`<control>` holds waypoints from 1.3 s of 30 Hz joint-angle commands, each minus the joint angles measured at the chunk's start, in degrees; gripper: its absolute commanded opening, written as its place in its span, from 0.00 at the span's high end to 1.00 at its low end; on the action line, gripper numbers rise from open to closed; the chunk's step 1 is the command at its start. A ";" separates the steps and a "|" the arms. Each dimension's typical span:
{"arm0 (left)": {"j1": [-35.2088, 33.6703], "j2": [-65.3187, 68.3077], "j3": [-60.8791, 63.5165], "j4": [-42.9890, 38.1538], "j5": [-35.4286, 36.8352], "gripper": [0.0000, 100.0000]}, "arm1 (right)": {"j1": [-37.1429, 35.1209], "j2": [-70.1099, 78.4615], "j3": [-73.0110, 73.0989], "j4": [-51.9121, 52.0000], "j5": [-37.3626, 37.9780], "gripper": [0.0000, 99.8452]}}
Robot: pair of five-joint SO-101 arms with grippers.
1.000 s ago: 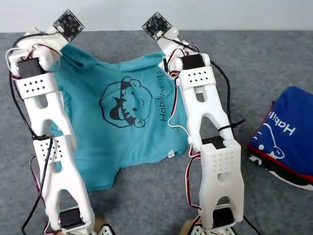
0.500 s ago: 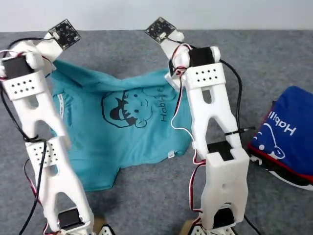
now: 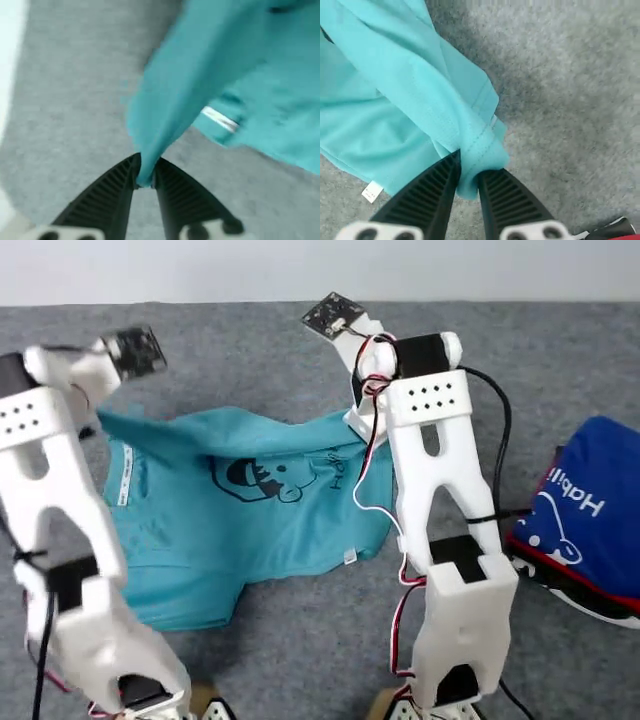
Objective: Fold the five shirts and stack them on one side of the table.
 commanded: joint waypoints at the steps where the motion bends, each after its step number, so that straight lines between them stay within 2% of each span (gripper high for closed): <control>1: -0.44 -13.27 16.40 1.23 -4.13 1.00 | 1.19 -5.23 1.93 2.42 0.44 0.99; 4: -1.49 -17.32 21.93 1.14 -4.92 1.00 | 1.63 -6.90 4.04 2.33 0.44 0.99; 8: -3.34 -18.11 21.32 0.35 -4.40 1.00 | 2.07 -9.36 4.04 2.24 0.44 0.99; 11: -4.31 -18.02 17.36 -1.41 -0.53 1.00 | 2.07 -11.12 4.04 2.24 0.44 0.99; 16: -4.22 -17.76 12.62 -1.67 0.88 1.00 | 2.15 -11.91 4.04 1.54 0.35 0.99; 27: -4.40 -17.49 -5.41 -2.29 14.15 0.99 | 2.15 -19.03 0.00 0.84 0.00 0.99; 31: -3.43 -15.56 -0.92 -12.57 19.60 0.99 | 2.15 -16.75 2.55 -6.99 0.35 0.99; 36: -2.99 -8.79 1.98 -29.01 29.54 0.99 | 2.15 -7.25 3.96 -25.71 0.35 0.99; 39: -3.16 -5.89 1.98 -35.34 33.05 0.96 | 2.07 -2.95 3.96 -34.33 0.18 0.97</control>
